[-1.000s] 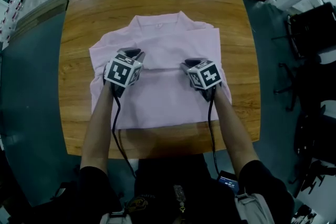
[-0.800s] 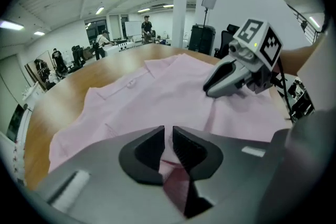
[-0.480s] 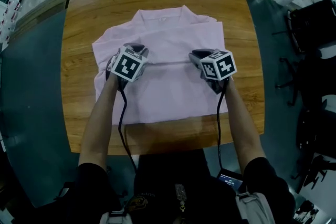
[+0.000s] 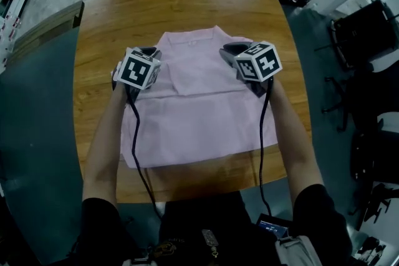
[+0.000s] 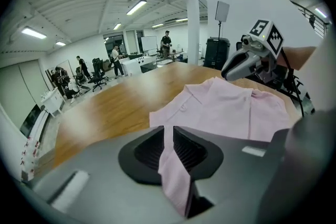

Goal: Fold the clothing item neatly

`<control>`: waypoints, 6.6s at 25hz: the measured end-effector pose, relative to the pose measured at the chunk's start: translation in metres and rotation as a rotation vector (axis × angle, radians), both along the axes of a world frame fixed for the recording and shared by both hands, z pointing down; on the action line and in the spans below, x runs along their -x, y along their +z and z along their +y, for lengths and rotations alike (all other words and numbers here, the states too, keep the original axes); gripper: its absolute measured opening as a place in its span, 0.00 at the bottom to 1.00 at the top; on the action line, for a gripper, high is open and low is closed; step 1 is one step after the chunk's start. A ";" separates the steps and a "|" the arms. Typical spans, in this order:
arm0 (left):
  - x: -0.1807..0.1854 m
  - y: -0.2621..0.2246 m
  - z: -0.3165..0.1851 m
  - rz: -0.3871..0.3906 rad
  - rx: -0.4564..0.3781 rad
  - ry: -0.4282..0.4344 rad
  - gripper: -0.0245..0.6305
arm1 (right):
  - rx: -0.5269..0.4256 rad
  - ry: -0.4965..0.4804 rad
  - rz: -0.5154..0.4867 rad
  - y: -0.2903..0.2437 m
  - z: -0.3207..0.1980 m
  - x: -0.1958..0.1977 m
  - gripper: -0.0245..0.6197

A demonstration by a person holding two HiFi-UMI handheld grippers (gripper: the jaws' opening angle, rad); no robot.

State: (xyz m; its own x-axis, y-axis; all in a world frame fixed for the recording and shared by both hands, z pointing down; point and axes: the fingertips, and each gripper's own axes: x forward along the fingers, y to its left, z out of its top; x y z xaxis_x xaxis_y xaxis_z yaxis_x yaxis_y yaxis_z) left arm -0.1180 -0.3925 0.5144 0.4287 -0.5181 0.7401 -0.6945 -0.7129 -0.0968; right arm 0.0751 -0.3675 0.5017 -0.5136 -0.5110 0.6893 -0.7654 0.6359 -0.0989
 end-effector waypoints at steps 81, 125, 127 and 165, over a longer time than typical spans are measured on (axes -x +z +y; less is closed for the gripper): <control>0.015 -0.026 0.310 -0.184 -0.132 0.203 0.21 | -0.108 -0.136 0.033 -0.008 0.306 -0.015 0.30; 0.159 0.033 0.153 0.053 0.105 -0.533 0.44 | -0.012 0.244 0.056 0.031 0.129 -0.141 0.30; 0.163 0.041 0.150 0.086 0.143 -0.545 0.51 | 0.031 0.290 0.037 0.041 0.119 -0.150 0.33; 0.114 0.019 0.225 0.005 0.056 -0.405 0.34 | -0.086 0.121 0.127 0.044 0.169 -0.064 0.16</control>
